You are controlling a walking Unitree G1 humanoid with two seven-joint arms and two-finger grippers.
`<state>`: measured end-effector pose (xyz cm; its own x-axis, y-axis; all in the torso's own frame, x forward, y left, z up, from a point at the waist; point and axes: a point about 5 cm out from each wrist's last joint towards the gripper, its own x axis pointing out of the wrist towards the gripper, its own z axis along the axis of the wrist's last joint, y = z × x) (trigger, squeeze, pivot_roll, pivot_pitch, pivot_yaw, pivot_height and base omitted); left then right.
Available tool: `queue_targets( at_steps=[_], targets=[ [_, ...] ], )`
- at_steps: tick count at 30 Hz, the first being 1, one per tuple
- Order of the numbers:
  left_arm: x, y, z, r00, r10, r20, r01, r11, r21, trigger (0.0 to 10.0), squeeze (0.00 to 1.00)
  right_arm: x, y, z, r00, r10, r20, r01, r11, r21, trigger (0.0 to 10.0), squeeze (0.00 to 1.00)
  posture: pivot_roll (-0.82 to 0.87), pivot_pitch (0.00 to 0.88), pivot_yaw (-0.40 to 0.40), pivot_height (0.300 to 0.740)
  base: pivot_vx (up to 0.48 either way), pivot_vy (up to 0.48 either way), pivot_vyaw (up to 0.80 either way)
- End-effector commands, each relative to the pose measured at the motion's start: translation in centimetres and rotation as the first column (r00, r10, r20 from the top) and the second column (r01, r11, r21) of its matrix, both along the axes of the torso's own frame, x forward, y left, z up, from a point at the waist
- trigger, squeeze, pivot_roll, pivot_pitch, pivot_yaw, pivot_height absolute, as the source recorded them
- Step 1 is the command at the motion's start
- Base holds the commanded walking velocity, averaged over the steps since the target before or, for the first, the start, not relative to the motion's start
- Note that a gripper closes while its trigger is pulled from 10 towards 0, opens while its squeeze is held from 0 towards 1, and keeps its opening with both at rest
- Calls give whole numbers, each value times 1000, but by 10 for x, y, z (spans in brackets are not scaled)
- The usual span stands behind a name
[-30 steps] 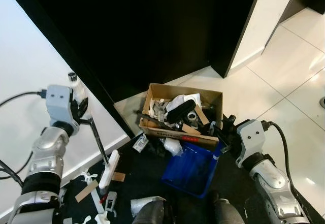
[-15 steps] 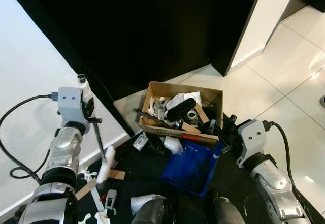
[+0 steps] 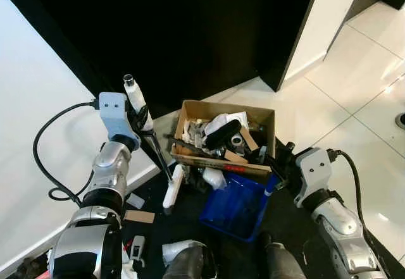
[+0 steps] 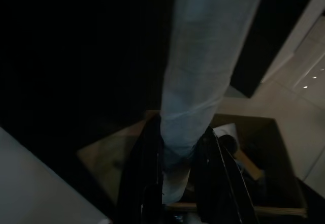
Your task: Sweep floor
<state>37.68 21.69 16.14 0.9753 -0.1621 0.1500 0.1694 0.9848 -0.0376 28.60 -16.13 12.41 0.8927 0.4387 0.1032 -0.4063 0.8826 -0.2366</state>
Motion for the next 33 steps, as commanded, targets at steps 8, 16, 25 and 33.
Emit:
queue_targets(
  at_steps=[8, 16, 25, 33],
  targets=[
    [-2, 9, 1, 997, 62, 38, -63, 998, 16, 10000, 0, -4, -2, -6, 1000, -3, -30, 3, 1000, 3, 10000, 0, -85, 407, 106, 740, 0, 0, 0],
    [3, -22, -6, 991, -136, -1, 133, 970, -203, 10000, 0, -3, 1, -5, 999, 11, -31, -11, 1000, -3, 10000, 0, -94, 406, 93, 740, 0, 0, 0],
    [-4, -70, -13, 889, -458, 10, 438, 842, -314, 10000, 0, 1, 1, -1, 1000, 16, -21, -16, 1000, -7, 10000, 0, -91, 396, 93, 740, 0, 0, 0],
    [-31, -62, 4, 769, -636, 67, 614, 705, -355, 10000, 0, 1, 1, -4, 1000, 10, -21, -10, 1000, -1, 10000, 0, -62, 388, 113, 740, 0, 0, 0]
  ],
)
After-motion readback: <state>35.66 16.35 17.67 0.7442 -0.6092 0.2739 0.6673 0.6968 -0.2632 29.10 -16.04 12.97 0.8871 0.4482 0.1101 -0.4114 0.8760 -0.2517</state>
